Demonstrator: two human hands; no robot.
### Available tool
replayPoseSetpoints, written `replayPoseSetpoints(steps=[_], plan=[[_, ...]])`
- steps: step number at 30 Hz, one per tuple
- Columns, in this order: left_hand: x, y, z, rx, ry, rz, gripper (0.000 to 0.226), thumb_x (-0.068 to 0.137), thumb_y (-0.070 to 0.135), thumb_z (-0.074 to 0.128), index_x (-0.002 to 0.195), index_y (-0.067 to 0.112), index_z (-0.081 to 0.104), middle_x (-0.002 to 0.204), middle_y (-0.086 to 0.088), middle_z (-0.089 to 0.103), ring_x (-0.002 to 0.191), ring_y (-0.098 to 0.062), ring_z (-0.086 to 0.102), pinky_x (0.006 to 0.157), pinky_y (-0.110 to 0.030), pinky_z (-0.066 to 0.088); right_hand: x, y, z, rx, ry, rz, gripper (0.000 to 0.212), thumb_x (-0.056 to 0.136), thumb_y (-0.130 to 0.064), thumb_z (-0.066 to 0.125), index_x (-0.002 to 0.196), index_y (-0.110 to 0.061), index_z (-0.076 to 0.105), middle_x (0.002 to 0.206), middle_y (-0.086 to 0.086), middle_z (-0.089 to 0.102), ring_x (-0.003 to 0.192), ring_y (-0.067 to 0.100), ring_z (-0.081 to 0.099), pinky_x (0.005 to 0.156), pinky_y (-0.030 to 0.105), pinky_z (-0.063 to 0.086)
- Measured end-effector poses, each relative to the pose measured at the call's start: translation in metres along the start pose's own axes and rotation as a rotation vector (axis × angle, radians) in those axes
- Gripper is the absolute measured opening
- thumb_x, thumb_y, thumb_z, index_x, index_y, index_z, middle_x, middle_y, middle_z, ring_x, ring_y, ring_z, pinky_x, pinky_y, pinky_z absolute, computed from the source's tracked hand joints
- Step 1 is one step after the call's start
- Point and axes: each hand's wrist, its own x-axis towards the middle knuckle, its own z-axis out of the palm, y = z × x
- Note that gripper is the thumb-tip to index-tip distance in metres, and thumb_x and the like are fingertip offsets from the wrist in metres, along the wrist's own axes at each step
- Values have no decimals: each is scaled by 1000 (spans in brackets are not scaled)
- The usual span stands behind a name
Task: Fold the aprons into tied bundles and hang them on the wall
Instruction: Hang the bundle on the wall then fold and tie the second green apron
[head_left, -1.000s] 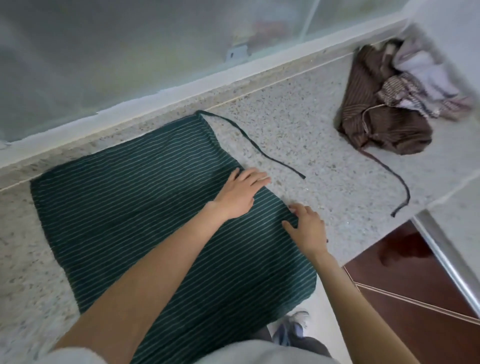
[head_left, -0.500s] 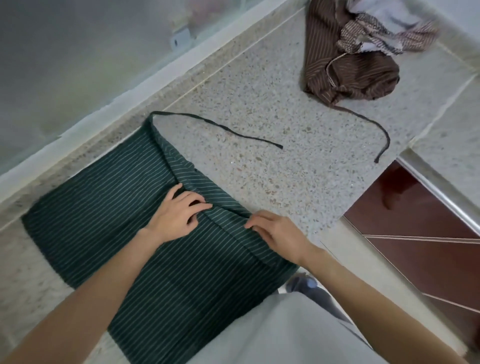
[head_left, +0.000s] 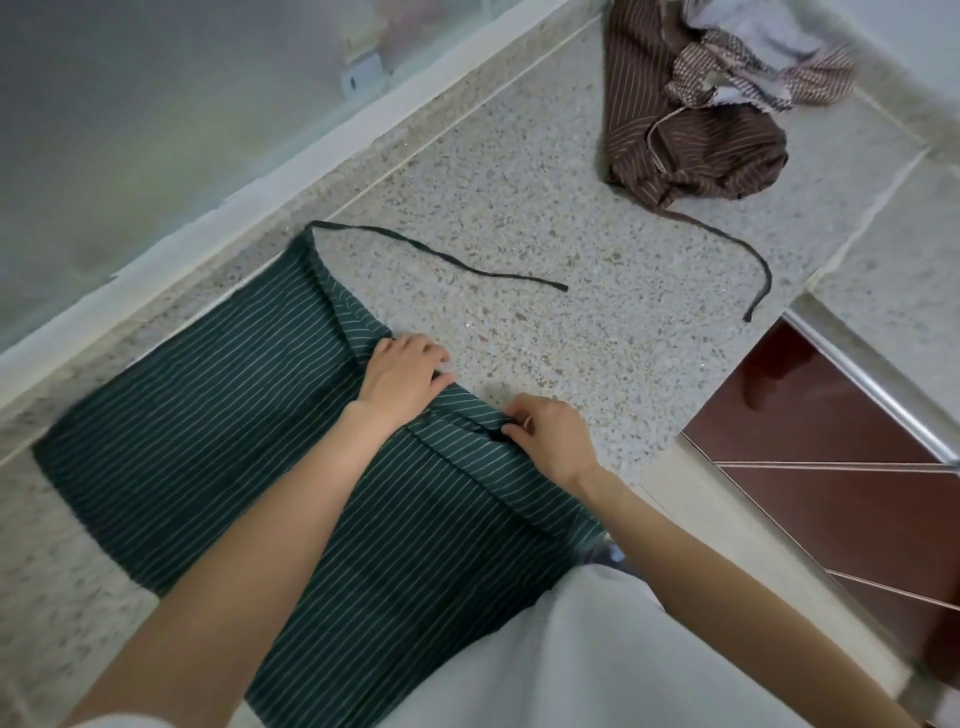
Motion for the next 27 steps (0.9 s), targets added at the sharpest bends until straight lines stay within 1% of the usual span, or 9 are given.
replayPoseSetpoints(steps=[5, 9, 11, 13, 15, 17, 21, 24, 27], plan=[[-1, -7, -16, -219, 105, 11, 17, 93, 33, 54, 98, 21, 64, 97, 4, 66, 91, -16, 57, 80, -29, 41, 6, -8, -22, 108, 194, -72, 5, 85, -21, 68, 85, -16, 66, 80, -4, 67, 70, 10, 58, 66, 26, 50], [3, 3, -47, -329, 413, 19, 15, 96, 23, 48, 101, 11, 56, 78, -1, 64, 62, -17, 54, 60, -27, 39, 14, -20, -52, 26, 557, -234, 3, 86, -18, 66, 87, -15, 68, 84, -3, 67, 75, 14, 57, 70, 29, 47], [5, 7, -60, -425, 468, 55, 13, 97, 16, 46, 104, 7, 52, 78, -5, 62, 66, -19, 55, 66, -28, 41, 17, -25, -63, -97, 692, -426, 5, 87, -18, 65, 85, -15, 68, 83, -2, 66, 78, 17, 54, 70, 30, 42], [5, 2, -64, -572, 399, 99, 10, 95, 7, 46, 102, 9, 53, 89, -1, 63, 81, -17, 59, 78, -29, 45, 15, -29, -62, -178, 649, -589, 5, 86, -19, 66, 83, -16, 68, 79, -4, 64, 77, 17, 52, 70, 29, 40], [3, -7, -60, -724, 228, 52, 21, 90, -1, 46, 97, 16, 57, 91, 7, 65, 88, -10, 61, 86, -27, 47, 9, -27, -43, -311, 454, -690, 2, 84, -18, 68, 82, -19, 67, 74, -4, 61, 72, 16, 53, 70, 30, 44], [3, -11, -55, -767, 2, -58, 22, 92, 10, 43, 96, 25, 59, 88, 14, 66, 82, -7, 62, 84, -32, 48, 5, -17, -12, -431, 215, -733, 6, 79, -17, 73, 82, -18, 68, 72, -3, 61, 66, 15, 58, 67, 29, 51], [4, 0, -46, -333, -143, 10, 25, 94, 45, 43, 103, 30, 60, 101, 16, 62, 90, -8, 59, 76, -31, 49, -1, -10, 16, -278, -100, -690, 14, 85, -20, 67, 97, -13, 69, 89, 1, 67, 69, 18, 66, 62, 27, 53], [1, 13, -34, -220, -134, 85, 38, 86, 58, 51, 108, 28, 60, 108, 14, 61, 97, -7, 57, 75, -28, 48, -6, -10, 4, 21, 9, -515, 15, 90, -11, 58, 103, -12, 66, 98, 2, 67, 72, 16, 63, 65, 26, 51], [-4, 24, -24, -207, -156, 80, 40, 84, 57, 55, 111, 29, 60, 107, 15, 64, 95, -6, 58, 74, -25, 45, 2, 7, -9, 54, 163, -245, 22, 89, -8, 57, 110, -11, 64, 108, 4, 64, 89, 19, 62, 79, 31, 52]])
